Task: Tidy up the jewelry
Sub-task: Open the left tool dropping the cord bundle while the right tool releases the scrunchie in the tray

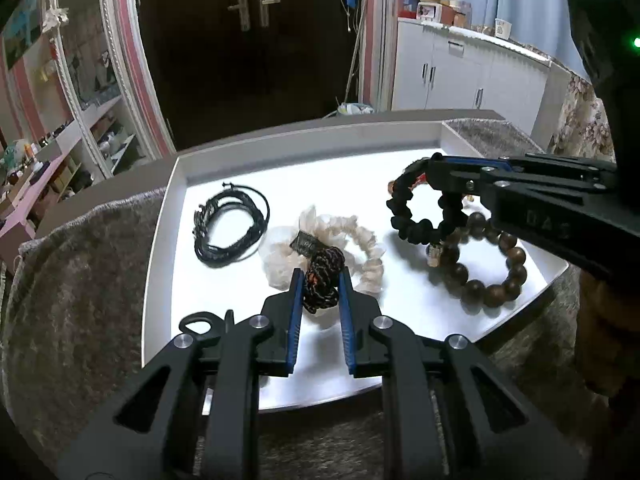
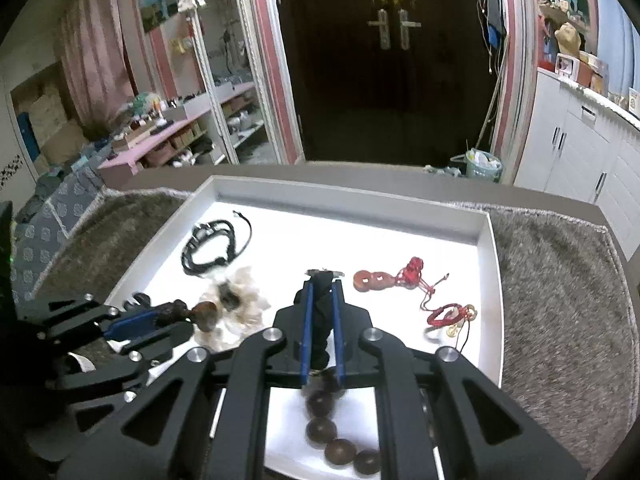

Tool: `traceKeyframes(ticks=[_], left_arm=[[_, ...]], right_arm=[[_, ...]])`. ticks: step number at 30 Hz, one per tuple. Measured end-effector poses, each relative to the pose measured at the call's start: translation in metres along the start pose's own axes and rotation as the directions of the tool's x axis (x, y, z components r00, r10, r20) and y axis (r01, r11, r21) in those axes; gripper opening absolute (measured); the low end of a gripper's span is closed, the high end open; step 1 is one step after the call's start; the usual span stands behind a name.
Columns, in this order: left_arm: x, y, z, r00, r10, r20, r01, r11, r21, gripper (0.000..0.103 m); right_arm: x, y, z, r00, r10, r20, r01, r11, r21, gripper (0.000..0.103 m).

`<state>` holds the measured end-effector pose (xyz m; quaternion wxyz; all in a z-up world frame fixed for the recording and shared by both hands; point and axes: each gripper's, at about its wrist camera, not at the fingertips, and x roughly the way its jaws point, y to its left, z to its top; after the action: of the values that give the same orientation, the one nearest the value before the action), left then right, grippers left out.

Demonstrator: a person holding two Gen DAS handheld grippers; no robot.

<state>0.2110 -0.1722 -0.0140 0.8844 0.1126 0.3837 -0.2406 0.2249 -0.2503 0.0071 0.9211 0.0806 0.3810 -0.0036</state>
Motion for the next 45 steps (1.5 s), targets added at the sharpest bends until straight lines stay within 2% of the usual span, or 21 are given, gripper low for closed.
traceKeyframes(ticks=[9, 22, 39, 45], left_arm=[[0.013, -0.003, -0.006, 0.999, 0.007, -0.032, -0.007, 1.0, 0.003, 0.015], [0.033, -0.005, -0.008, 0.998, 0.026, -0.061, -0.027, 0.999, -0.026, 0.015], [0.037, -0.004, -0.011, 0.998, 0.028, -0.056, -0.03, 0.999, -0.038, 0.016], [0.036, -0.001, -0.012, 0.998, 0.036, -0.056, -0.038, 0.998, -0.045, 0.025]], right_arm=[[0.019, -0.002, -0.005, 0.995, -0.09, -0.042, 0.088, 0.995, -0.035, 0.009], [0.031, -0.003, -0.015, 0.979, -0.182, -0.09, 0.172, 0.979, -0.105, 0.009], [0.032, -0.007, -0.019, 0.981, -0.174, -0.082, 0.166, 0.981, -0.101, 0.012], [0.03, -0.01, -0.016, 0.983, -0.163, -0.08, 0.156, 0.984, -0.086, 0.012]])
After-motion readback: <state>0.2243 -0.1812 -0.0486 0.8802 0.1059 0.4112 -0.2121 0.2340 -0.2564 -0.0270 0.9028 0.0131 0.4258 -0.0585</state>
